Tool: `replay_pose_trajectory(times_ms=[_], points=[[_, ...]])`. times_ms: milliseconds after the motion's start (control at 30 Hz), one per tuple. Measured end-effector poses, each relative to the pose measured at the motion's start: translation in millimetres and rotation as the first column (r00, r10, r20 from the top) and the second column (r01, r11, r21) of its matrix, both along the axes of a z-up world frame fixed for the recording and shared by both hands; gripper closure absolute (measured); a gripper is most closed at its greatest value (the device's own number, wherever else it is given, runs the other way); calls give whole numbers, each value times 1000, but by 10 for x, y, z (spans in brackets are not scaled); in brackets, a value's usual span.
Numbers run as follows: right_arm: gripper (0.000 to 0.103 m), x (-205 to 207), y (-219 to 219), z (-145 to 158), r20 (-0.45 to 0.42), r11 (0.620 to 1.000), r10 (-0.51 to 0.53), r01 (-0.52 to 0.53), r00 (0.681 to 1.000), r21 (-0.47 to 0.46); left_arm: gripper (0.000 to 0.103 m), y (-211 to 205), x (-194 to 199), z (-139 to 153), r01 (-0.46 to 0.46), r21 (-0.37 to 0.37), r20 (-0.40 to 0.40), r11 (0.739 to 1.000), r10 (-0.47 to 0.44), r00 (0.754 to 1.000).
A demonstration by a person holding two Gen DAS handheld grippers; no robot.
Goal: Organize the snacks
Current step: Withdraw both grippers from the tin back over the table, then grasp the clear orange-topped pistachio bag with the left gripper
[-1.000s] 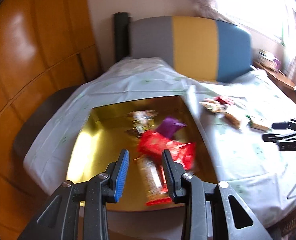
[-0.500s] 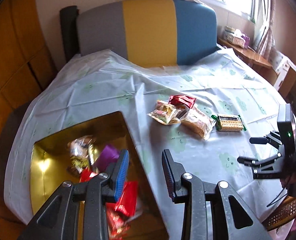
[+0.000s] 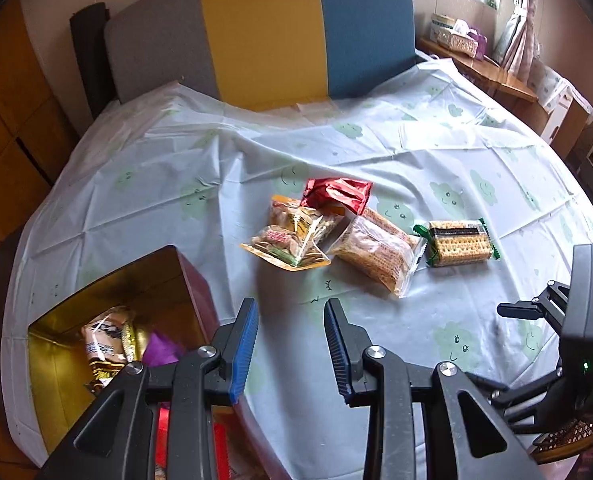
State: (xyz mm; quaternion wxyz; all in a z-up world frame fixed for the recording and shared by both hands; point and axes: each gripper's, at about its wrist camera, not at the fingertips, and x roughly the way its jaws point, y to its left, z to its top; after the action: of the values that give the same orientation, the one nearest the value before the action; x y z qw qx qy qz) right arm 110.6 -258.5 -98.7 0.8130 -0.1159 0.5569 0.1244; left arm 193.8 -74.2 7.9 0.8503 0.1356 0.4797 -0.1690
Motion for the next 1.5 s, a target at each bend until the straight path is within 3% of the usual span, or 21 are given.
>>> replay_pose_trajectory(times_ms=[733,1133,1233,1367,1500], points=[[13,51,11,-89,-11,1000,-6,6,1000,-12,68,-228,494,-270,23,39,-79,999,-19,997],[13,47,43,-84,-8,1000,1,-1,1000,-20,62,-501,881,-541,65,77,-134,995,-54,990],[13,57,57,-85,-6,1000,5,-5,1000,-22,54,-555,963,-632,90,114,-138,989,-74,988],[13,44,74,-61,-8,1000,6,-6,1000,-19,53,-559,1073,-728,94,121,-154,988,-75,985],[13,49,80,-59,-7,1000,8,-8,1000,-18,47,-556,1108,-846,87,149,-151,985,-64,986]])
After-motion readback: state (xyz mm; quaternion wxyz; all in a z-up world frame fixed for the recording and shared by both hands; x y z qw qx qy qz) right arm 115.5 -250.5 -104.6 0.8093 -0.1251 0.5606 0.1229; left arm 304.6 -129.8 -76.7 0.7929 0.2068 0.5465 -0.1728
